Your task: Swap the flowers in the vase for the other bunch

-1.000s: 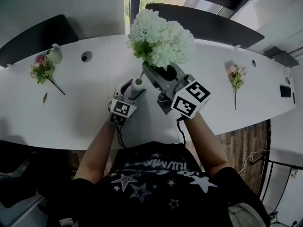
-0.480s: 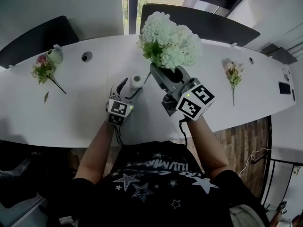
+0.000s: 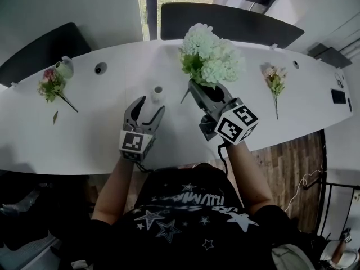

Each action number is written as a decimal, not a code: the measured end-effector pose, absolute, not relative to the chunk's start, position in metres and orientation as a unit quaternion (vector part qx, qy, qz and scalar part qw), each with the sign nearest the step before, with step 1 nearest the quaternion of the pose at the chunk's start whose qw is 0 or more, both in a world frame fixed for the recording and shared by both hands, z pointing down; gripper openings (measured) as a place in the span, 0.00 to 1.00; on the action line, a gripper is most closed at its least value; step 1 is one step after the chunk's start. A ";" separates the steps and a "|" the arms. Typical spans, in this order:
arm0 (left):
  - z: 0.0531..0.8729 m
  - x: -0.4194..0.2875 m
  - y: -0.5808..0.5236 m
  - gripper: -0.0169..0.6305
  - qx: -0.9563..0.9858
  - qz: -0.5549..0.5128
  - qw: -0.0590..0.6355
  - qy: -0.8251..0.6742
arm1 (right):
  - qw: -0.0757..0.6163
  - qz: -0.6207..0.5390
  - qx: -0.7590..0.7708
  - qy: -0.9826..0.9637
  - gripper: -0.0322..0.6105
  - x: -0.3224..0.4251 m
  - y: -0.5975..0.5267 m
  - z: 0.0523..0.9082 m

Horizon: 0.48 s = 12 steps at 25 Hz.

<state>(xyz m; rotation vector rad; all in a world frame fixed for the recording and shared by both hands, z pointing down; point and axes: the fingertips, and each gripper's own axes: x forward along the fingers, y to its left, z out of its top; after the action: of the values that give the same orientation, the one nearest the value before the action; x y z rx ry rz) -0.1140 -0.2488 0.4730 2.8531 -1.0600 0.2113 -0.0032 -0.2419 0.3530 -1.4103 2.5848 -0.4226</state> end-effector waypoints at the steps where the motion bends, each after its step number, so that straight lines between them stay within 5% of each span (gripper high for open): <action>1: 0.468 -0.113 -0.249 0.48 0.936 0.061 0.044 -0.344 | 0.083 -0.142 -0.475 0.865 0.19 -0.003 -0.242 0.354; 7: 0.437 -0.112 -0.251 0.47 0.937 0.017 0.057 -0.344 | 0.080 -0.146 -0.488 0.857 0.19 0.006 -0.240 0.360; 12: 0.419 -0.062 -0.229 0.27 0.930 0.010 0.038 -0.366 | 0.084 -0.155 -0.486 0.856 0.19 0.066 -0.219 0.363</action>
<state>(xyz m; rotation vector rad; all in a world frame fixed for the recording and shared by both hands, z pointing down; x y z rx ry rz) -0.0619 -0.2295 0.4194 2.8531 -1.1235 0.0301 0.0661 -0.2187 0.3627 -1.4509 2.5549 -0.4628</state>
